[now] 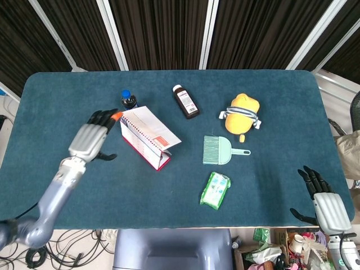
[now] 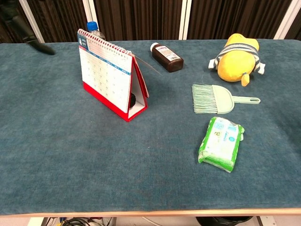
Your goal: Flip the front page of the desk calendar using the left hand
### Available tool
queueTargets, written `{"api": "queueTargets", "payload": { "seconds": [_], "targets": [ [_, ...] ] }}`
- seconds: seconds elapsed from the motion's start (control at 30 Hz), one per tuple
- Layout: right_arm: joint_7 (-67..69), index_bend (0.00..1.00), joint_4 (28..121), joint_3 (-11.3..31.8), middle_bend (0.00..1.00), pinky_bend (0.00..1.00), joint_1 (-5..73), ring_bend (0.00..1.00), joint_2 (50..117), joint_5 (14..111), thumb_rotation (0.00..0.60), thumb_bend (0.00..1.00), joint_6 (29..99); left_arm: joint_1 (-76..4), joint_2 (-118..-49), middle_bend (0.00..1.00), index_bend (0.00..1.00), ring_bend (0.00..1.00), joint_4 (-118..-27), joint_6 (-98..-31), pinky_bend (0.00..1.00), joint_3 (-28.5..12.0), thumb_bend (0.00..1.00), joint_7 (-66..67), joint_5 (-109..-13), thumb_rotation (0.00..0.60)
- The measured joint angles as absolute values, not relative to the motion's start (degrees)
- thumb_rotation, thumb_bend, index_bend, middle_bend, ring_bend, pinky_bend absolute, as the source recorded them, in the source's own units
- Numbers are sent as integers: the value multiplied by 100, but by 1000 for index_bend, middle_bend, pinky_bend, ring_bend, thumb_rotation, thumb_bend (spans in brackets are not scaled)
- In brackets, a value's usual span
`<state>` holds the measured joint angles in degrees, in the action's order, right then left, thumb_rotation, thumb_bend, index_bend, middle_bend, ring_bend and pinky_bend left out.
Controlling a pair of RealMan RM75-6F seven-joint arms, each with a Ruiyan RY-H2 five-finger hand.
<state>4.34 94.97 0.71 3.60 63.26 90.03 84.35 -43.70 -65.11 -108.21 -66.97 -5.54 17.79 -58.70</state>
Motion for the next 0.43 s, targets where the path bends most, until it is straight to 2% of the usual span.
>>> {"api": "queueTargets", "payload": {
  "seconds": [0.2, 0.3, 0.43],
  "targets": [
    [361, 0, 9463, 66, 0, 171, 355, 0, 6344, 9054, 600, 98, 8481, -3044, -6415, 0, 0, 0, -10691, -7942, 0, 296, 36, 1371, -7473, 600],
    [341, 0, 9442, 69, 0, 172, 354, 0, 6359, 9056, 600, 98, 8491, -2374, -6496, 0, 0, 0, -10328, -8577, 0, 631, 36, 1146, -7979, 600],
    [335, 0, 9433, 63, 0, 171, 353, 0, 6370, 9051, 600, 98, 8482, -1834, -6661, 0, 0, 0, -9750, -8931, 0, 853, 37, 920, -8175, 600]
  ]
}}
